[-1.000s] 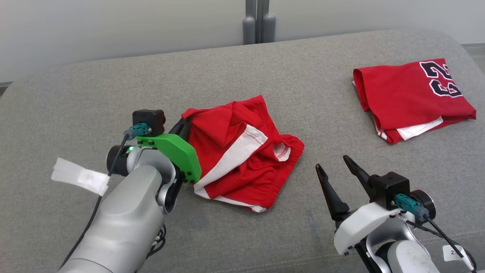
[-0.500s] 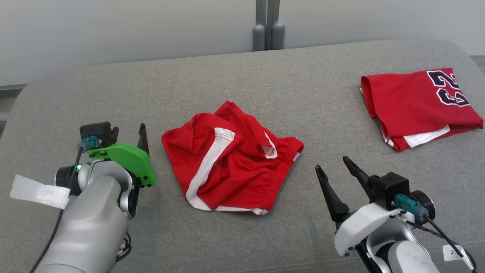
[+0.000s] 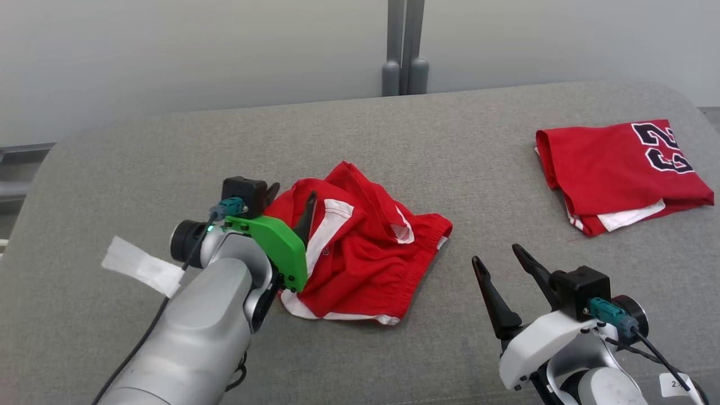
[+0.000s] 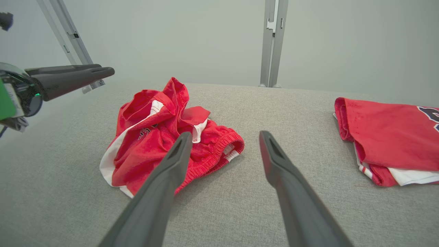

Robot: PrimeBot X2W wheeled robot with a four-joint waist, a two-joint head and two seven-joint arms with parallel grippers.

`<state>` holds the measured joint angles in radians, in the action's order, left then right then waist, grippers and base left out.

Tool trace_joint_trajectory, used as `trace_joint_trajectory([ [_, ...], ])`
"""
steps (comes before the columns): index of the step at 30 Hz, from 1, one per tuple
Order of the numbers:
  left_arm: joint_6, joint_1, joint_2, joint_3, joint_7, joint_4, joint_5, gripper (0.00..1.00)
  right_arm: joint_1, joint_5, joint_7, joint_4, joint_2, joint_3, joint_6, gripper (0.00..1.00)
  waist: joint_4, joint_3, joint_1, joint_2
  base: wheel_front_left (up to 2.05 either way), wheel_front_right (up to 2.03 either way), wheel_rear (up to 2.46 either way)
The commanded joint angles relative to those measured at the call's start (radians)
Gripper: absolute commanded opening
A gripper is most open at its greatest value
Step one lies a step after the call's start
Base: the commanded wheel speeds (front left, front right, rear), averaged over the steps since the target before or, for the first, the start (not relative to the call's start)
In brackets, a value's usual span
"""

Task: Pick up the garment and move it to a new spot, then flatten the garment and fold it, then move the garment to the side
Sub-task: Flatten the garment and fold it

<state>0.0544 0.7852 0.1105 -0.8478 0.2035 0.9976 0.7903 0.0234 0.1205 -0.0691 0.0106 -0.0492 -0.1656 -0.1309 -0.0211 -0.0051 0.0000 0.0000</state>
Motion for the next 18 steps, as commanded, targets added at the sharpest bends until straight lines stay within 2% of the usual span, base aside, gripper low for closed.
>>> trace_joint_trajectory([
  [1, 0.007, -0.018, -0.011, -0.015, -0.008, -0.01, -0.014, 1.0, -0.009, 0.0, -0.005, 0.008, -0.003, 0.0, 0.0, 1.0, -0.023, 0.011, 0.0, 0.0, 0.0, 0.0, 0.0],
  [12, -0.016, 0.029, -0.036, -0.074, -0.078, 0.018, -0.041, 1.0, 0.021, -0.003, 0.002, 0.023, -0.003, 0.001, 0.0, 1.0, -0.112, 0.082, 0.0, 0.0, 0.0, 0.0, 0.0],
  [18, -0.036, 0.048, -0.038, -0.089, -0.099, 0.064, -0.056, 1.0, 0.031, 0.001, 0.01, 0.018, -0.003, 0.003, 0.0, 1.0, -0.139, 0.11, 0.0, 0.0, 0.0, 0.0, 0.0],
])
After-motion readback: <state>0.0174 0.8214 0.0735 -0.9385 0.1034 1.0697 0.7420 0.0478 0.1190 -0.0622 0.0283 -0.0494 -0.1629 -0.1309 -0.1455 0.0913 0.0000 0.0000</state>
